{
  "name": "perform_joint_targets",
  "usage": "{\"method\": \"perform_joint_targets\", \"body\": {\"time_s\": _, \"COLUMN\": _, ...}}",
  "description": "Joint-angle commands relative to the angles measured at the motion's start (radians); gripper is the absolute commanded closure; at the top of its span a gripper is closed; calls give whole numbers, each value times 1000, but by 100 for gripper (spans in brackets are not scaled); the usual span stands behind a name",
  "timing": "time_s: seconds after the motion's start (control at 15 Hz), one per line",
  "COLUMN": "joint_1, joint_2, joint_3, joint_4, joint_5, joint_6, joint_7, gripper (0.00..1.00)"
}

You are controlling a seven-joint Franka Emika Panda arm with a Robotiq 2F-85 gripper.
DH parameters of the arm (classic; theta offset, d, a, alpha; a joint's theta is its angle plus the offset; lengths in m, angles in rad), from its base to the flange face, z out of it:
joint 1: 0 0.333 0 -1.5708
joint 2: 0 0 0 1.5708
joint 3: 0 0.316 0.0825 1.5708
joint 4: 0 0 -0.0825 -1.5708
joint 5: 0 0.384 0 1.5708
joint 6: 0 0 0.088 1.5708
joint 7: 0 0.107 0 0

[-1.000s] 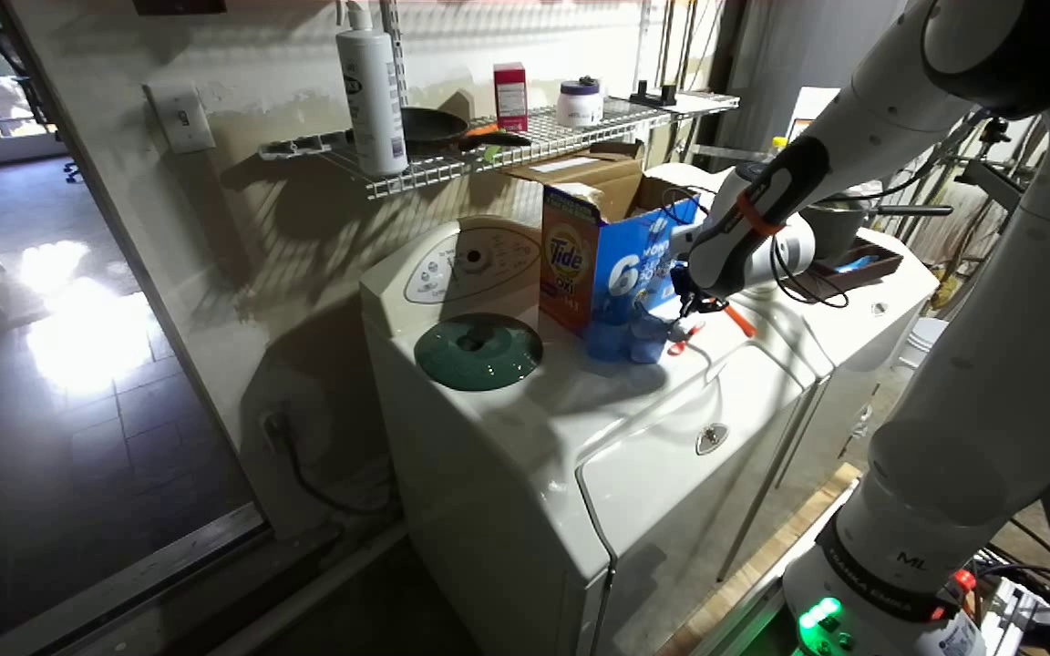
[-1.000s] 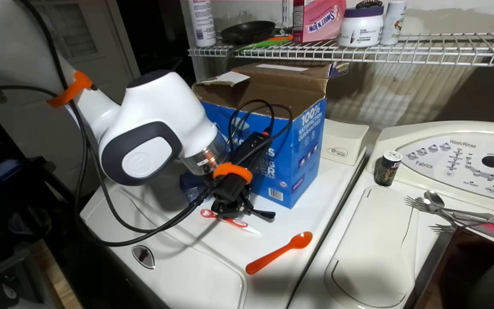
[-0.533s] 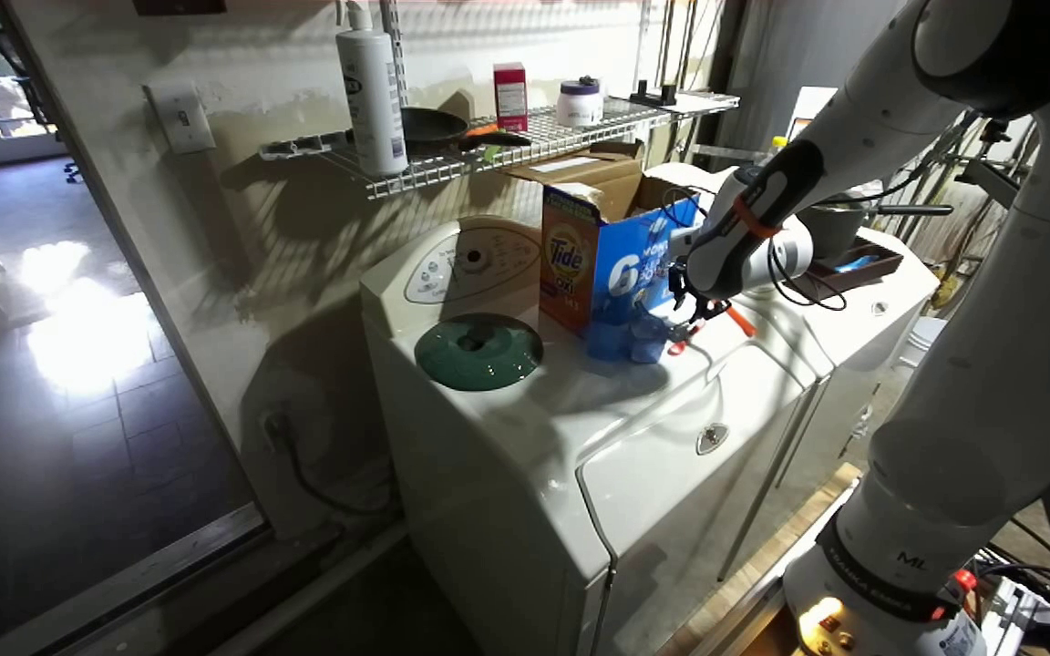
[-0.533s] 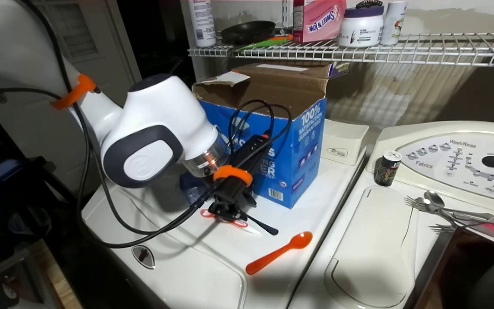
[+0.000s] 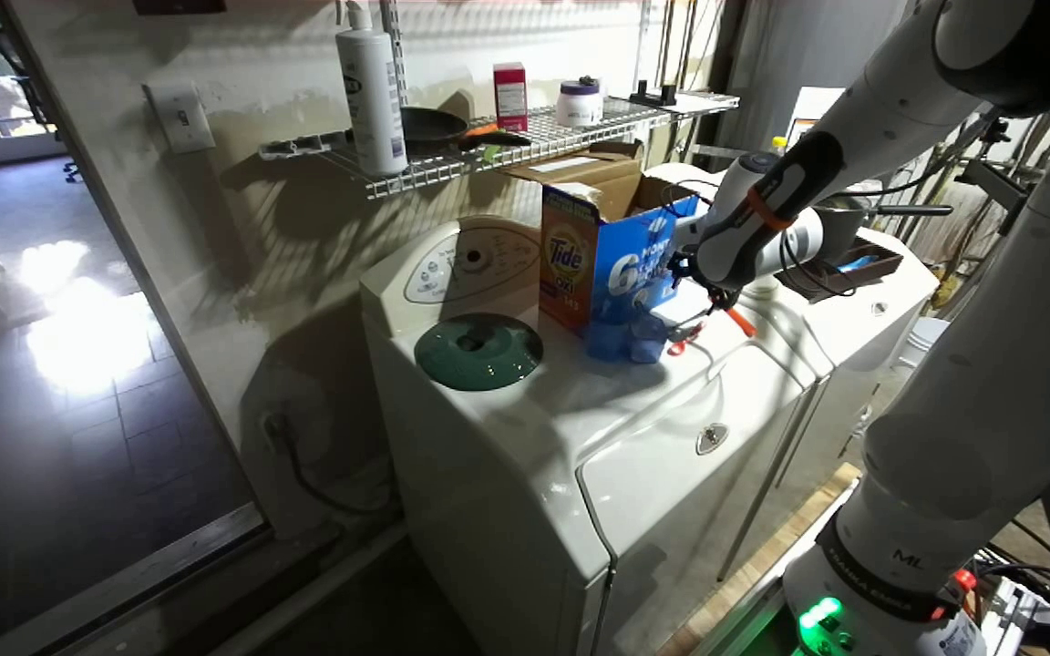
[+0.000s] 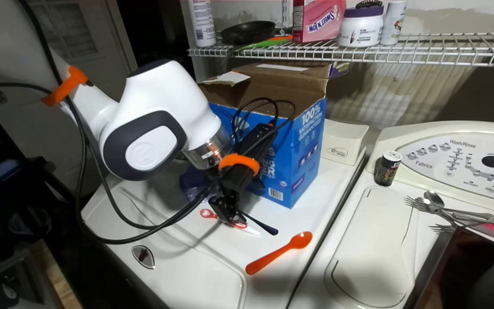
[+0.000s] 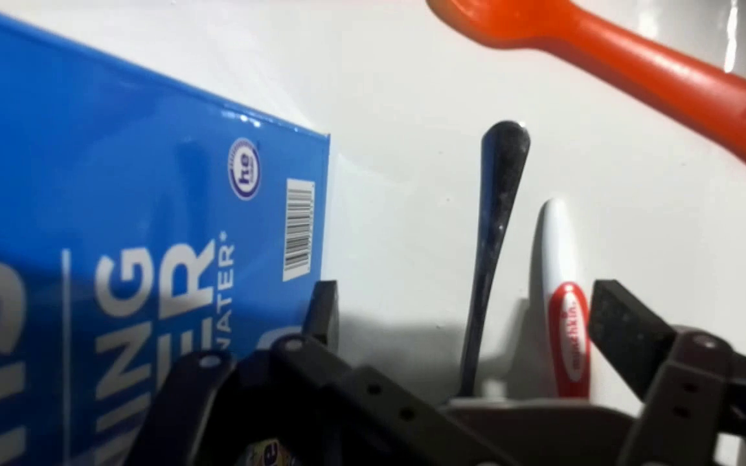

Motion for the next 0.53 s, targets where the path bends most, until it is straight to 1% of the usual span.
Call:
{"method": "perform_joint_targets", "body": {"time_s": 0.0, "joint_1": -40, "joint_2": -98, "joint_3": 41, "joint_4": 18, "joint_5": -88, "joint_6": -124, "joint_7": 51, "gripper": 0}}
{"method": "perform_joint_targets", "body": {"time_s": 0.07, "joint_1": -46, "joint_2": -119, "joint_3": 51, "joint_4": 25, "joint_5": -103, "joint_6": -148, "joint_7": 59, "gripper": 0}}
{"method": "perform_joint_targets", "body": {"time_s": 0.47, "joint_1": -62, "joint_2": -232, "joint_3": 105, "joint_4": 37, "joint_5": -107, "joint_6": -272, "joint_7": 96, "gripper": 0}}
